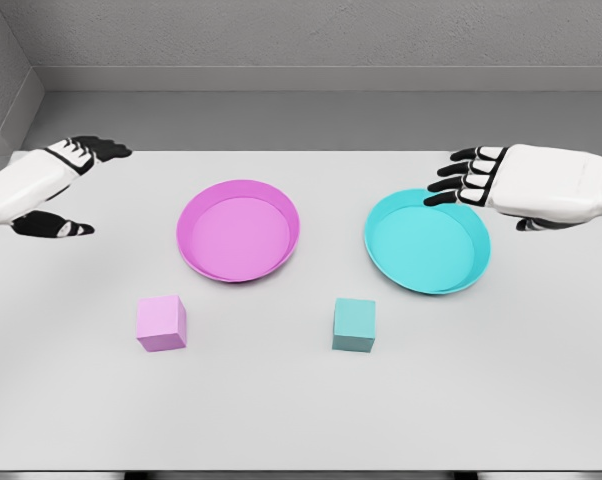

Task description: Place the blocks in the corresponding plates according to their colors

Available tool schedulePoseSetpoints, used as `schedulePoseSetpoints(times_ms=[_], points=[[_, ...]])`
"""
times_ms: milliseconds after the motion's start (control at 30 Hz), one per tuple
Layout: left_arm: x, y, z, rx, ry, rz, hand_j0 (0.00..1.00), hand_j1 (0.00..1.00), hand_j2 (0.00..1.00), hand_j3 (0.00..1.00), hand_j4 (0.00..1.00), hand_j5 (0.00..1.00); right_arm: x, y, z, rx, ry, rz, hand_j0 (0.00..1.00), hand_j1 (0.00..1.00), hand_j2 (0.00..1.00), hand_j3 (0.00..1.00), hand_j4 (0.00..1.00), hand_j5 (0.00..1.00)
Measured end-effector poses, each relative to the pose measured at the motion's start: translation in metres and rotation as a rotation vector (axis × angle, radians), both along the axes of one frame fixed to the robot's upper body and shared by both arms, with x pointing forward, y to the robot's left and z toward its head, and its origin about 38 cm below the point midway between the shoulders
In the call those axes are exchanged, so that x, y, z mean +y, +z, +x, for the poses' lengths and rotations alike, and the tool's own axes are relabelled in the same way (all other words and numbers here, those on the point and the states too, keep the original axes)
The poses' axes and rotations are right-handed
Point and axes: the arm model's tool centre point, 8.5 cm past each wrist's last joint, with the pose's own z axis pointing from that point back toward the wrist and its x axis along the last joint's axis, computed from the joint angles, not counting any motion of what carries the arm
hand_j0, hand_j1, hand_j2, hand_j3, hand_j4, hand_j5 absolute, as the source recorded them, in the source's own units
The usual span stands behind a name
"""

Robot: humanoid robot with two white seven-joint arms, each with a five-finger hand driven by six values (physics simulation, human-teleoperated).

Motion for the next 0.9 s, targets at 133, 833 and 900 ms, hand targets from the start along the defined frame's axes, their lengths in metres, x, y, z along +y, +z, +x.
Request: schedulePoseSetpoints(times_ms=[133, 833, 900], points=[[-0.003, 0.005, 0.003, -0.019, -0.012, 0.034, 1.0, 1.0, 1.0, 1.0, 1.0, 1.0, 0.0, -0.004, -0.001, 0.011, 0.0, -0.003, 1.0, 1.0, 1.0, 1.0, 1.0, 1.0], [-0.04, 0.004, 0.002, -0.095, -0.17, 0.429, 1.0, 1.0, 1.0, 1.0, 1.0, 1.0, 0.068, -0.081, -0.01, 0.184, 0.179, -0.105, 1.0, 1.0, 1.0, 1.0, 1.0, 1.0], [-0.044, -0.003, 0.0, -0.08, -0.187, 0.439, 1.0, 1.0, 1.0, 1.0, 1.0, 1.0, 0.073, -0.086, -0.012, 0.196, 0.194, -0.104, 1.0, 1.0, 1.0, 1.0, 1.0, 1.0]])
